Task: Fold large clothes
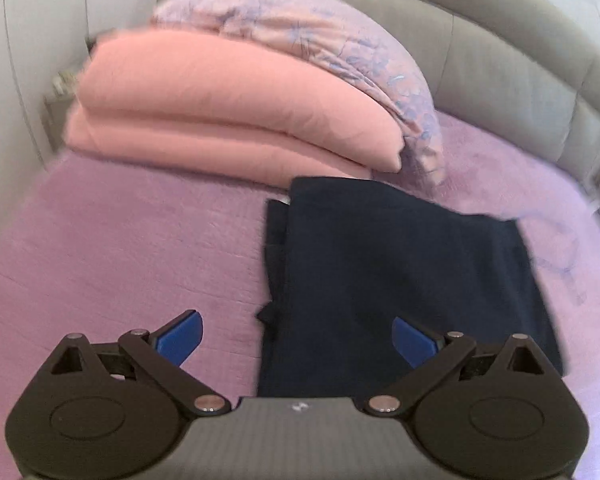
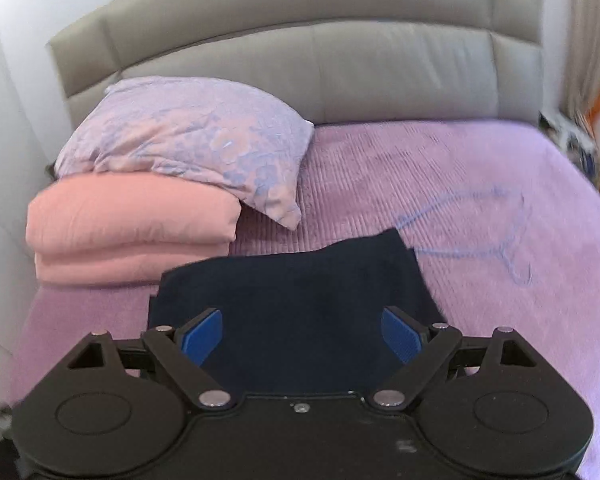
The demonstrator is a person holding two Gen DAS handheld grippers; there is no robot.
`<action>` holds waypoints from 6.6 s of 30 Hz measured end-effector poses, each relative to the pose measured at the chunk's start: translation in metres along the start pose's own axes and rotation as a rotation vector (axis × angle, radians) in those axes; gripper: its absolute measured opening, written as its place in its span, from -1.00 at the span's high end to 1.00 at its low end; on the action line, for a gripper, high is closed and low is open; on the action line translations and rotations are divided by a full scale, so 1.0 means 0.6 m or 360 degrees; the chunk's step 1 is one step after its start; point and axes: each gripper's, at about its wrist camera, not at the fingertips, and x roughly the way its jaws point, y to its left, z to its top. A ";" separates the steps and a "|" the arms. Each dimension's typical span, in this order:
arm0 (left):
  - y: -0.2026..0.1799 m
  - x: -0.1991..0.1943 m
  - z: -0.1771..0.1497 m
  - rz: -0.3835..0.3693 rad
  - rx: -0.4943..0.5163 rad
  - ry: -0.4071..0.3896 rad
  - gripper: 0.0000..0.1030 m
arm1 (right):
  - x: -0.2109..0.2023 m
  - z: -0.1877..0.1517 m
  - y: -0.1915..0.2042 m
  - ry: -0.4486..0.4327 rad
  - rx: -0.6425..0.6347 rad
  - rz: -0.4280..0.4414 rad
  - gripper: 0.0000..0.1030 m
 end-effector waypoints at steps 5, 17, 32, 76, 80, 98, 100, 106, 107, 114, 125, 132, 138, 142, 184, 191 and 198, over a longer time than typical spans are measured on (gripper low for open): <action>0.063 0.031 0.050 -0.0098 -0.0119 0.0034 -0.97 | 0.082 -0.010 -0.021 0.0067 0.0226 0.0125 -0.99; 0.099 0.287 0.083 -0.0204 -0.0022 0.0228 -0.95 | 0.386 0.004 -0.026 0.0047 -0.0194 0.0228 -0.98; 0.084 0.369 0.011 -0.0483 -0.0162 0.0190 -0.81 | 0.490 -0.097 -0.045 0.0028 -0.0551 0.0267 -1.00; -0.364 0.239 0.015 -0.0276 0.0212 -0.0211 0.60 | 0.391 -0.024 -0.358 0.0083 0.0442 0.1172 -0.97; -0.463 0.279 -0.022 -0.0250 0.0308 -0.0215 0.58 | 0.439 -0.015 -0.406 0.0070 0.0637 0.1355 -0.97; -0.673 0.360 -0.151 -0.0190 0.0775 -0.0074 0.34 | 0.512 -0.010 -0.519 0.0064 0.0529 0.1590 -0.99; -0.667 0.357 -0.147 -0.0242 0.0730 -0.0053 0.34 | 0.517 -0.007 -0.511 0.0121 0.0476 0.1573 -0.99; -0.678 0.343 -0.152 -0.0269 0.0750 -0.0066 0.32 | 0.497 -0.001 -0.479 0.0089 0.0215 0.1553 -1.00; -0.678 0.344 -0.147 -0.0309 0.0745 -0.0057 0.29 | 0.499 0.001 -0.477 0.0109 0.0214 0.1541 -1.00; -0.655 0.348 -0.145 -0.0609 0.0655 0.0194 0.90 | 0.517 0.010 -0.442 0.0281 -0.0035 0.1319 -0.94; -0.556 0.232 -0.130 -0.0758 0.0703 0.0224 0.00 | 0.498 -0.001 -0.418 0.0043 0.0244 0.1179 0.43; -0.470 0.159 -0.083 -0.0567 0.0616 -0.0100 -0.59 | 0.503 0.012 -0.437 0.0143 0.0163 0.0953 0.45; -0.424 0.287 -0.090 -0.0243 0.0617 0.0133 0.00 | 0.505 0.004 -0.482 0.0335 0.0398 0.0885 -0.46; -0.426 0.272 -0.115 -0.0256 0.0742 0.0093 -0.09 | 0.443 -0.002 -0.490 0.0357 0.0271 0.0910 -0.55; -0.442 0.233 -0.265 -0.0057 0.1208 -0.0185 0.35 | 0.269 -0.135 -0.499 0.0218 0.0431 0.1167 0.77; -0.399 0.241 -0.275 -0.0040 0.1117 -0.0148 0.43 | 0.350 -0.191 -0.469 0.0625 0.0214 0.0790 0.81; -0.387 0.176 -0.247 -0.0264 0.1145 -0.0134 0.40 | 0.270 -0.108 -0.492 0.0237 0.0222 0.0848 -0.62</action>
